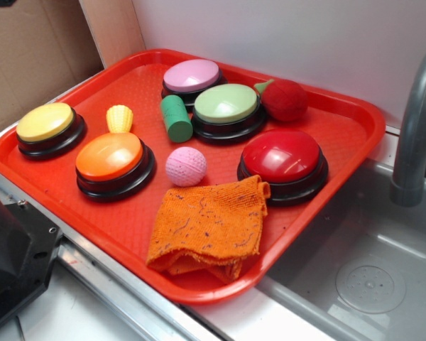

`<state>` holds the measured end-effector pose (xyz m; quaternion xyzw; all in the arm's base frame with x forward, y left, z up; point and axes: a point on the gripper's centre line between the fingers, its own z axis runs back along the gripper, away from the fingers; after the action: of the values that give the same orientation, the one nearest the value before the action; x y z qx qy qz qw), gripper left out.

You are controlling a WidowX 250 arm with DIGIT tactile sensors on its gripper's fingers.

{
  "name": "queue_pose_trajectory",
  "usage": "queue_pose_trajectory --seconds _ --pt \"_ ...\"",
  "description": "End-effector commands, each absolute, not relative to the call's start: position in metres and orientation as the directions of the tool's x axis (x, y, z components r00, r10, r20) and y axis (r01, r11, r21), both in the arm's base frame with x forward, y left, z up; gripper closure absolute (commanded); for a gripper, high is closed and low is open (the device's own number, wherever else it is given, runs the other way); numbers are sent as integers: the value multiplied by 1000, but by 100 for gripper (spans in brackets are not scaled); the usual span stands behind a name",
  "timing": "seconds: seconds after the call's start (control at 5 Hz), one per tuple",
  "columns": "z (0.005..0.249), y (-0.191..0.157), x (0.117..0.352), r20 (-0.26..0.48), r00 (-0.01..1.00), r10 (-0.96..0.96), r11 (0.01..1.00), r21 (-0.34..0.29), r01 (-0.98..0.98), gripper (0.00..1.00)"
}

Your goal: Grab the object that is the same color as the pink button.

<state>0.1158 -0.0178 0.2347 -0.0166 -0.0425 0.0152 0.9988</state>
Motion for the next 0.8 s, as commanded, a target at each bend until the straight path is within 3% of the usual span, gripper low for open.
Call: queue_pose_trajectory --seconds 0.0,0.2,0.4,0.6 --pt "235 -18 116 84 996 32 999 -35 -29 0" --pt "230 -19 130 113 991 -72 997 29 69 0" --pt "215 -32 160 112 960 -257 965 81 249 0" --pt "192 -43 177 144 921 -363 932 62 358 0"
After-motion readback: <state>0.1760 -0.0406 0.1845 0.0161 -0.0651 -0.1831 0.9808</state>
